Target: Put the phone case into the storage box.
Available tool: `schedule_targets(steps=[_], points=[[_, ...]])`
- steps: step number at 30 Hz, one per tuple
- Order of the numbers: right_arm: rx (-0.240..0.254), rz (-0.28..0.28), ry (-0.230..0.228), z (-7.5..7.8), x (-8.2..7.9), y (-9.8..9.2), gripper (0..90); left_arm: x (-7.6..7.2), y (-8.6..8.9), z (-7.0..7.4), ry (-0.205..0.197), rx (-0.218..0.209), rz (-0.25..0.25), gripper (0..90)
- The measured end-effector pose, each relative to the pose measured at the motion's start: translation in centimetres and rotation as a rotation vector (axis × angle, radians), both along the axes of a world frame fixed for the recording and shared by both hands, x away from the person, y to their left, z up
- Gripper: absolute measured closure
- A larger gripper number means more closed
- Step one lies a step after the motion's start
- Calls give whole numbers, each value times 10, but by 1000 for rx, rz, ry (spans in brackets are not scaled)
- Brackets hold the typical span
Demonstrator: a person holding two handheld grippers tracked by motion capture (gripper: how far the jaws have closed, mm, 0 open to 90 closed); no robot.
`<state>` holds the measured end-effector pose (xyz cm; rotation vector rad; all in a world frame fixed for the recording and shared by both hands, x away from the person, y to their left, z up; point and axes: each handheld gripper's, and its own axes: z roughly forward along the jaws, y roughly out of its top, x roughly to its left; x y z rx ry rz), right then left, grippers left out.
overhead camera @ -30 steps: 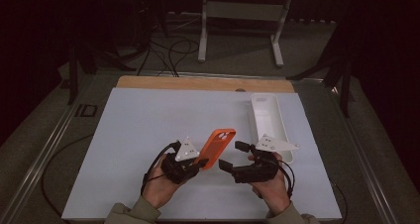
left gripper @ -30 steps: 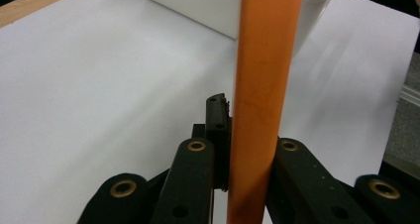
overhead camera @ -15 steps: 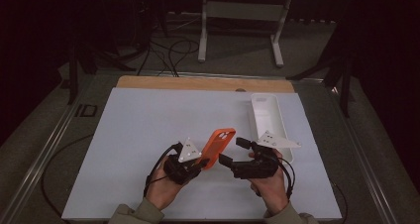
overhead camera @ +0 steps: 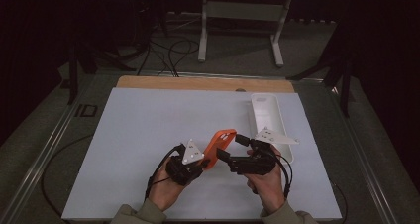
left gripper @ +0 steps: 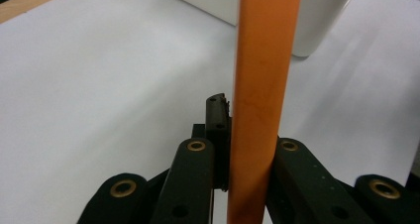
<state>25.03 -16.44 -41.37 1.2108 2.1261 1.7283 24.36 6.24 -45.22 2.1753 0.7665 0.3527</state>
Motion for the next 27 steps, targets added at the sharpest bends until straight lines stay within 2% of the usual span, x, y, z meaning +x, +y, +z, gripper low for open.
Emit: schedule_targets(steps=[9, 17, 25, 27], points=[[39, -31, 36, 0, 3, 2, 88, -3, -6, -3, -18, 25, 14, 859], [82, -82, 59, -1, 6, 6, 136, -7, -13, -8, -18, 46, 17, 856], [120, -139, 63, -3, 8, 13, 138, -9, -20, -10, -19, 53, 18, 843], [120, -151, 52, -3, 8, 15, 140, -9, -20, -9, -16, 50, 17, 841]])
